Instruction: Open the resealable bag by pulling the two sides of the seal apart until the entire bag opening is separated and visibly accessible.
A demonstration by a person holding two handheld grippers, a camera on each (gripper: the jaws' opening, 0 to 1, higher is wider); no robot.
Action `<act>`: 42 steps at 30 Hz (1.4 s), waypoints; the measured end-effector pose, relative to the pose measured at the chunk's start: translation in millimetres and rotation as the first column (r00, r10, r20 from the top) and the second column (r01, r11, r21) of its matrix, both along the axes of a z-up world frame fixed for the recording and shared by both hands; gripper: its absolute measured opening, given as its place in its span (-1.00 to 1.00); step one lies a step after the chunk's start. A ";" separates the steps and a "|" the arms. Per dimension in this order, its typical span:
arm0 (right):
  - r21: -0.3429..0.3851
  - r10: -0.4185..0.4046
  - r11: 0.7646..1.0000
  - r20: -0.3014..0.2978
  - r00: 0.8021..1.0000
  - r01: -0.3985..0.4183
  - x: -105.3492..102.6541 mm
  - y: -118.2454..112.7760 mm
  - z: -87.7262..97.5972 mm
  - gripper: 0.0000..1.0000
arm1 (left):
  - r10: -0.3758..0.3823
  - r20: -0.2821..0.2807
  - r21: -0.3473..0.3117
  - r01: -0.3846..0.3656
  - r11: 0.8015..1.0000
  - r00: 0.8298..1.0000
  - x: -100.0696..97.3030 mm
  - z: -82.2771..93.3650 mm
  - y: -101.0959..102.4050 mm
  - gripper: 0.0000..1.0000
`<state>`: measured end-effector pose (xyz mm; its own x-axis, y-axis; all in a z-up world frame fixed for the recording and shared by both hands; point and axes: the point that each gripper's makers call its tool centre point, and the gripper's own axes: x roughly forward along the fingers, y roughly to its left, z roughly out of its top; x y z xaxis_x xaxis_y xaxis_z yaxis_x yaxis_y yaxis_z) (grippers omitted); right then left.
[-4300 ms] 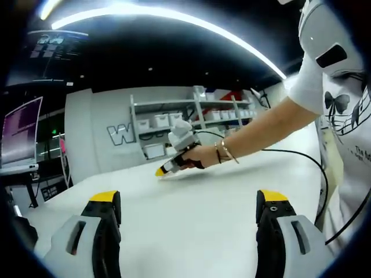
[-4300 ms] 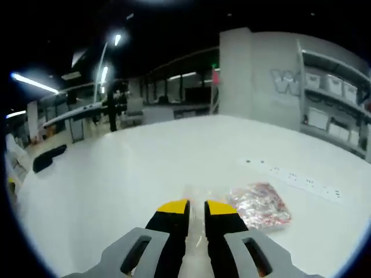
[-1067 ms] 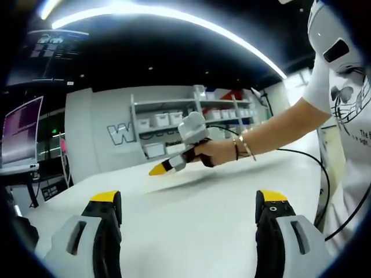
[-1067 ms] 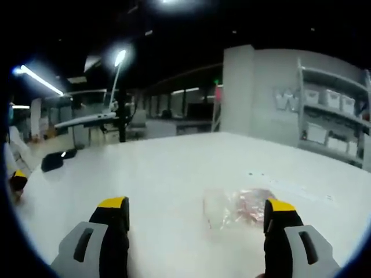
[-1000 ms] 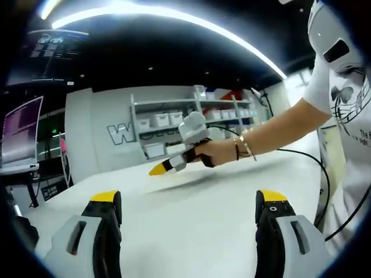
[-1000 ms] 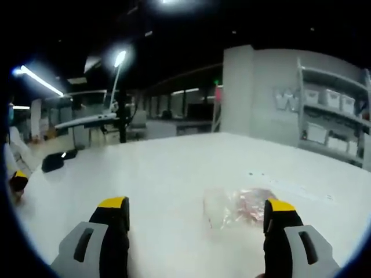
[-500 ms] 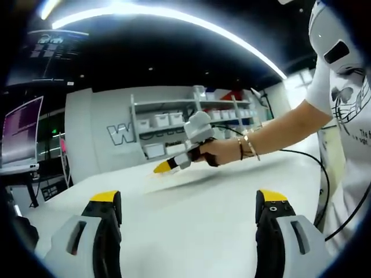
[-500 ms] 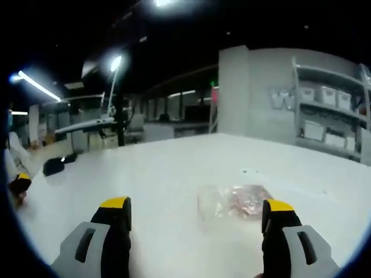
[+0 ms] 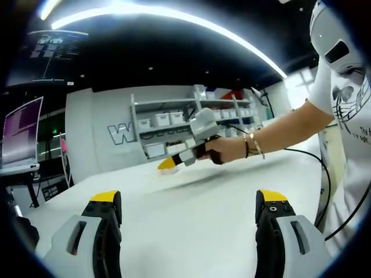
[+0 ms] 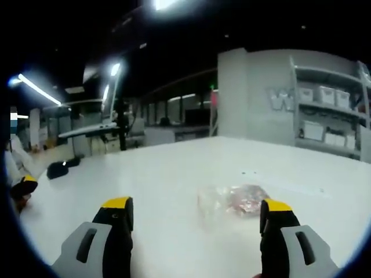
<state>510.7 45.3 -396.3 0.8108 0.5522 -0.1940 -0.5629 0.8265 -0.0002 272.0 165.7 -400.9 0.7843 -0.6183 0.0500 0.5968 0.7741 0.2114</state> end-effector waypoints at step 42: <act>0.083 -0.017 0.996 0.024 1.000 0.015 -39.7 -34.3 15.3 0.76 | 0.003 -0.001 0.007 -0.003 1.000 1.000 -1.4 -0.8 -1.1 0.89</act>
